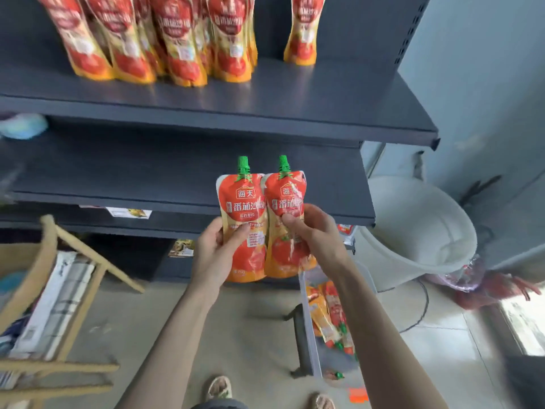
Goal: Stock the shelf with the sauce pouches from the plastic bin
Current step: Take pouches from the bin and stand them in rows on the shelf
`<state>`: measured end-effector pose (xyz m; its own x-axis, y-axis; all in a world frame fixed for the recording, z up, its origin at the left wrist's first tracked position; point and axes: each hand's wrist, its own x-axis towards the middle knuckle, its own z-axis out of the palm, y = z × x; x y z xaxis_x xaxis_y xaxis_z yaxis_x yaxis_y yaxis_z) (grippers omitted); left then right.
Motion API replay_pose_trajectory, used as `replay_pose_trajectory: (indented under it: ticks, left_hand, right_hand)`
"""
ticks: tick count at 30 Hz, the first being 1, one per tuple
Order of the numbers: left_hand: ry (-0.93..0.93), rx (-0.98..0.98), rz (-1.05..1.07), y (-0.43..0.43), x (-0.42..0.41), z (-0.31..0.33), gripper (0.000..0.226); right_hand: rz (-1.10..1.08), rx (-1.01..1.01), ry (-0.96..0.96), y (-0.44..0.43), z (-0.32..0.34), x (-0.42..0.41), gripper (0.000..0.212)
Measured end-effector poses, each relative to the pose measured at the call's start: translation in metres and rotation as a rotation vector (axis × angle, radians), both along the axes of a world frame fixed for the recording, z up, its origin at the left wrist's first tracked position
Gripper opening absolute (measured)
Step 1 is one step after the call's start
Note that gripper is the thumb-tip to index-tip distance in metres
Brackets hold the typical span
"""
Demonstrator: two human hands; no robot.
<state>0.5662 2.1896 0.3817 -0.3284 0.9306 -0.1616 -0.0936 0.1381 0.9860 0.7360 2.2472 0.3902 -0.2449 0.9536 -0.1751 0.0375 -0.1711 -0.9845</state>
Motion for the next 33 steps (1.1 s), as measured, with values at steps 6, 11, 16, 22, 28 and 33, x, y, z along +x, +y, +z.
replay_pose_trajectory:
  ticks: [6,11,16,22,28,33]
  left_hand:
    - [0.053,0.098,-0.055,0.038,-0.067,0.040,0.028]
    - [0.122,0.184,-0.090,0.075,-0.093,0.068,0.021]
    - [0.130,0.245,-0.117,0.122,-0.105,0.088,0.018]
    - [0.161,0.339,-0.118,0.192,-0.116,0.104,0.024]
    - [0.187,0.413,-0.116,0.268,-0.120,0.112,0.018]
    - [0.154,0.409,-0.092,0.316,-0.120,0.106,0.022]
  right_hand:
    - [-0.171,0.112,0.029,0.025,0.038,-0.063,0.029]
    - [-0.258,0.178,0.066,0.052,0.068,-0.089,0.026]
    - [-0.310,0.244,0.083,0.090,0.091,-0.102,0.022]
    - [-0.346,0.307,0.062,0.151,0.104,-0.110,0.012]
    - [-0.359,0.362,0.069,0.224,0.115,-0.110,0.015]
    - [-0.330,0.381,0.087,0.272,0.111,-0.110,0.012]
